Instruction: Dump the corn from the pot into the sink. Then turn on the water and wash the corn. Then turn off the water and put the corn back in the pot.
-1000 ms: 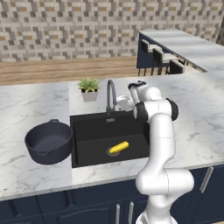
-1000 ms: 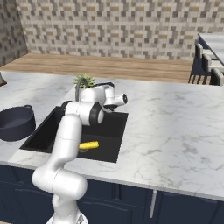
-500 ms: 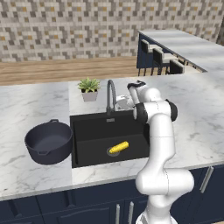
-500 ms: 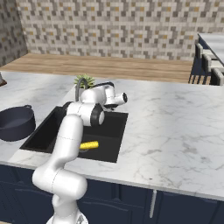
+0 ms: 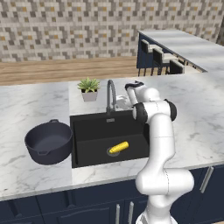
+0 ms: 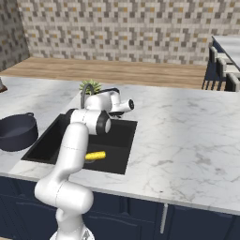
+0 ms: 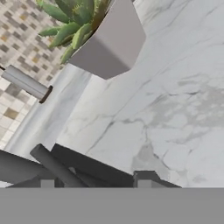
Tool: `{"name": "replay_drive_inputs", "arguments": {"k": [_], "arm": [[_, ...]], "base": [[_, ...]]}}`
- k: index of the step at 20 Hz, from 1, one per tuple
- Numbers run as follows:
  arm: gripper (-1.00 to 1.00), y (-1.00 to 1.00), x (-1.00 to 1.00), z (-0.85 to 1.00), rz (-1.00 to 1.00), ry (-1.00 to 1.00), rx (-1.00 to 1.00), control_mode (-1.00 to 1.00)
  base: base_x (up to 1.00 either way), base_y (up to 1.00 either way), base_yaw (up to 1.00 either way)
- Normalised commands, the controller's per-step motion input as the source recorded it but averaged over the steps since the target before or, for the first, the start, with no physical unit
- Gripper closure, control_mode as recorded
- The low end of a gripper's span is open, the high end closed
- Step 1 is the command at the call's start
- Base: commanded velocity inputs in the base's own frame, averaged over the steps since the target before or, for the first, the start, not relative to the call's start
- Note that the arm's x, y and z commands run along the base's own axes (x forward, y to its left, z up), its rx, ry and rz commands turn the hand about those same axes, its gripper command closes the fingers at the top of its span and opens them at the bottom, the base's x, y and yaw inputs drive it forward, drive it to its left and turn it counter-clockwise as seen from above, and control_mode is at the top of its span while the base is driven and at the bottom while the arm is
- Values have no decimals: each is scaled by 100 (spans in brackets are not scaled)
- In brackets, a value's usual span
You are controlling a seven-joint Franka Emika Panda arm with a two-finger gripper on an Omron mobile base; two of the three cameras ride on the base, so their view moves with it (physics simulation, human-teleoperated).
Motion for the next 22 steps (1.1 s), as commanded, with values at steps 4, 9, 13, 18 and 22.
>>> {"name": "replay_drive_inputs", "arguments": {"k": [4, 9, 13, 18, 22], "arm": [[100, 0, 22, -42, 0, 0, 2, -100], [100, 0, 32, -52, 0, 0, 7, -100], [100, -11, 40, -73, 0, 0, 17, -100], [100, -24, 30, -76, 0, 0, 21, -100], [100, -45, 33, -88, 1, 1, 27, -100]], "base": [[0, 0, 0], [0, 0, 0], [0, 0, 0], [0, 0, 0], [0, 0, 0]]}}
